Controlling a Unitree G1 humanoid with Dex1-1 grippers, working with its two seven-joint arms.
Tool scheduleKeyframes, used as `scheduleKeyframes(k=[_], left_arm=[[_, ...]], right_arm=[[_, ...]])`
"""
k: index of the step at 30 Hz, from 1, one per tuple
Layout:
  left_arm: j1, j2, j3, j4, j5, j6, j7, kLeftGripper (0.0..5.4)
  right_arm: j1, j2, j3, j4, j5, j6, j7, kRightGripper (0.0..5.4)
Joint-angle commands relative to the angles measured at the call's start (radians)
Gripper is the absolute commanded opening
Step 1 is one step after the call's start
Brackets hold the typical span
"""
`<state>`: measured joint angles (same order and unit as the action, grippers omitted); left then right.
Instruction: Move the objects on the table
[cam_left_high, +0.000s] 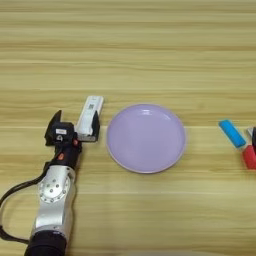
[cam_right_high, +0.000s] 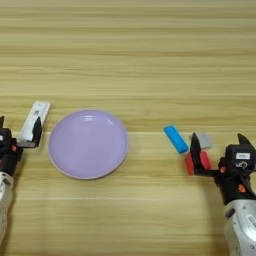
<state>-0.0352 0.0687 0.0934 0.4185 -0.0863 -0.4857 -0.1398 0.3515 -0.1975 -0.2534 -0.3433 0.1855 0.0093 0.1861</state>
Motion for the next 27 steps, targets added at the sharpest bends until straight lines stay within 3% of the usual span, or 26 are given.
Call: scheduleKeyframes(k=[1,11,27], left_arm=[[0.007,0.001,-0.003,-0.001,0.01,0.014,0.007,5.38],[0.008,0.003,0.001,0.001,0.007,0.014,0.008,5.38],[0.003,0.006,0.005,0.011,0.006,0.013,0.009,5.38]], right_arm=[[0.011,0.005,0.021,0.024,-0.016,-0.014,0.008,5.4],[0.008,0.011,0.062,0.116,-0.064,-0.046,-0.001,5.4],[-0.01,0.015,0.073,0.212,-0.075,-0.077,-0.007,5.4]])
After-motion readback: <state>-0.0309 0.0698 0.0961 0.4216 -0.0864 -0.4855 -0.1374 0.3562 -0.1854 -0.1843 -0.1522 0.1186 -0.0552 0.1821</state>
